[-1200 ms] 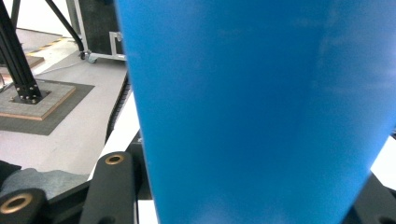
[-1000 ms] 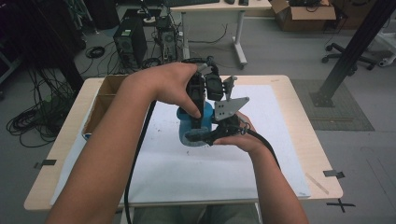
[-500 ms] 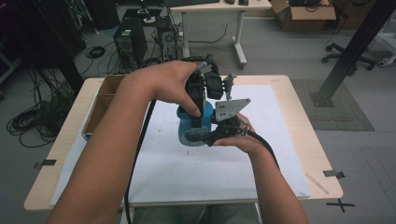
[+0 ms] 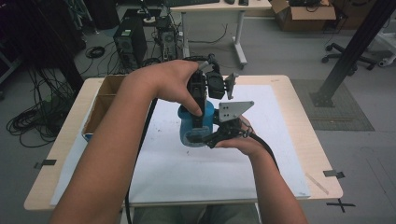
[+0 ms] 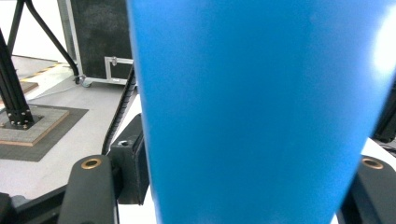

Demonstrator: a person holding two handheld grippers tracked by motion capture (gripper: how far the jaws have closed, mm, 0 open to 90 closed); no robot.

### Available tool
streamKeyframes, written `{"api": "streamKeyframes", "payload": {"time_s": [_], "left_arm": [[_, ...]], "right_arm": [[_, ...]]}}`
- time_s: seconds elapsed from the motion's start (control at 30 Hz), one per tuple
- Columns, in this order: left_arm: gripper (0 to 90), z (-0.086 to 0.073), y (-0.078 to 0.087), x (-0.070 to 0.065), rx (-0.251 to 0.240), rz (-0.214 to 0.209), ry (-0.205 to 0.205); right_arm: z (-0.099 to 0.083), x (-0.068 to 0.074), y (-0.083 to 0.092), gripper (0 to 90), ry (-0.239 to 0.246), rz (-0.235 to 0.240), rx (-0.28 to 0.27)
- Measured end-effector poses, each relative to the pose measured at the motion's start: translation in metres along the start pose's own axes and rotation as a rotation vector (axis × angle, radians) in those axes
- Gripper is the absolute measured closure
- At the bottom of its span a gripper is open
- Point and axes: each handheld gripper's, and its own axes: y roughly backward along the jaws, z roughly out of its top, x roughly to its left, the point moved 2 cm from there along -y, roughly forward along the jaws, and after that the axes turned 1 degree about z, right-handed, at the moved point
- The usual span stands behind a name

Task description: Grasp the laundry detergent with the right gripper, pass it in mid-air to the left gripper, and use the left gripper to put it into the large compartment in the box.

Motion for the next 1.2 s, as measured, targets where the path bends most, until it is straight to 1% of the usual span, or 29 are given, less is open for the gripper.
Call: {"api": "streamKeyframes", "payload": {"time_s": [0.03,0.13,0.27,0.37,0.6,0.73,0.83,0.9,0.97,1.07,1.2], "left_arm": [[37.9,0.0,0.0,0.0,0.007,-0.003,0.006],[37.9,0.0,0.0,0.001,0.003,-0.003,0.005],[37.9,0.0,-0.001,0.002,0.007,-0.002,0.009],[37.9,0.0,-0.002,0.002,0.007,-0.002,0.011],[37.9,-0.001,-0.002,0.003,0.014,-0.001,0.021],[37.9,-0.002,-0.002,0.004,0.016,-0.002,0.023],[37.9,-0.002,-0.002,0.004,0.016,-0.003,0.027],[37.9,-0.002,-0.002,0.005,0.015,-0.003,0.028],[37.9,-0.002,-0.002,0.005,0.019,-0.006,0.031],[37.8,-0.003,-0.003,0.006,0.019,-0.006,0.049],[37.8,-0.006,-0.002,0.009,0.018,-0.004,0.055]], "right_arm": [[0.0,0.0,0.0,32.9,0.0,0.0,-0.001],[-0.001,0.0,0.001,31.1,-0.002,-0.004,-0.007],[-0.003,0.001,0.0,26.1,-0.015,-0.004,-0.008],[-0.004,0.0,0.0,21.8,-0.018,-0.017,-0.011],[-0.005,0.001,0.002,15.9,-0.026,-0.025,-0.009],[-0.004,0.001,0.003,10.0,-0.031,-0.035,0.004],[-0.004,0.001,0.004,3.7,-0.034,-0.043,0.015],[-0.005,0.001,0.004,1.1,-0.039,-0.042,0.028],[-0.005,0.001,0.005,0.1,-0.035,-0.037,0.039],[-0.004,0.001,0.007,0.2,-0.024,-0.038,0.06],[-0.002,-0.001,0.014,0.1,-0.004,-0.057,0.101]]}}
